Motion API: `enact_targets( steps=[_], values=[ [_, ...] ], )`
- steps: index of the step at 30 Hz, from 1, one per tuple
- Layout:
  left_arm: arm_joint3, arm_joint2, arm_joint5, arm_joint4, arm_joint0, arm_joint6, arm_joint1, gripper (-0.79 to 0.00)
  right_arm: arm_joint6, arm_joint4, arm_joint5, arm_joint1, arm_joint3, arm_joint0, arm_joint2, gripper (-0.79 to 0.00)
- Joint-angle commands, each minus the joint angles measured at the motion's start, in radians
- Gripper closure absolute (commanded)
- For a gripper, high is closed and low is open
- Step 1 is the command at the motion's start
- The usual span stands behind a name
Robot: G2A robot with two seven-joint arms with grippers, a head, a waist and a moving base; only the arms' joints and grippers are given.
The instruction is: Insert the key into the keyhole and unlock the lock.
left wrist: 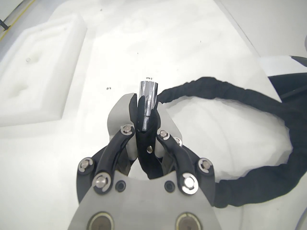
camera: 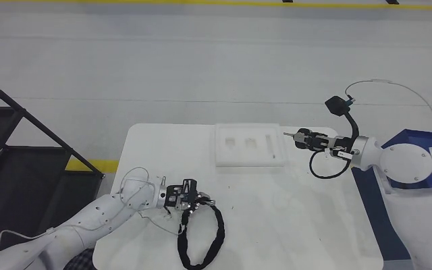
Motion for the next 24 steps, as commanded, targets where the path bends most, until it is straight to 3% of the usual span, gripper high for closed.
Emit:
enact_targets(
  steps=[1,8,12,24],
  values=[
    [-0.023,-0.02,-0.012,-0.002,0.001,0.021,0.008,0.0,0.0,0.0,0.0,0.0,0.0,0.0,0.0,0.0],
    [-0.141,-0.104,-0.058,-0.028,-0.001,0.059,0.035,0.0,-0.004,-0.013,-0.002,0.001,-0.007,-0.01,-0.009,0.0],
    [-0.212,-0.148,-0.081,-0.063,-0.008,0.041,0.041,0.0,0.053,-0.03,0.023,0.005,-0.049,-0.011,-0.024,0.0],
    [-0.322,-0.217,-0.064,-0.173,-0.035,-0.029,0.014,0.0,0.219,0.072,0.107,0.02,-0.188,0.001,-0.012,0.0]
  ],
)
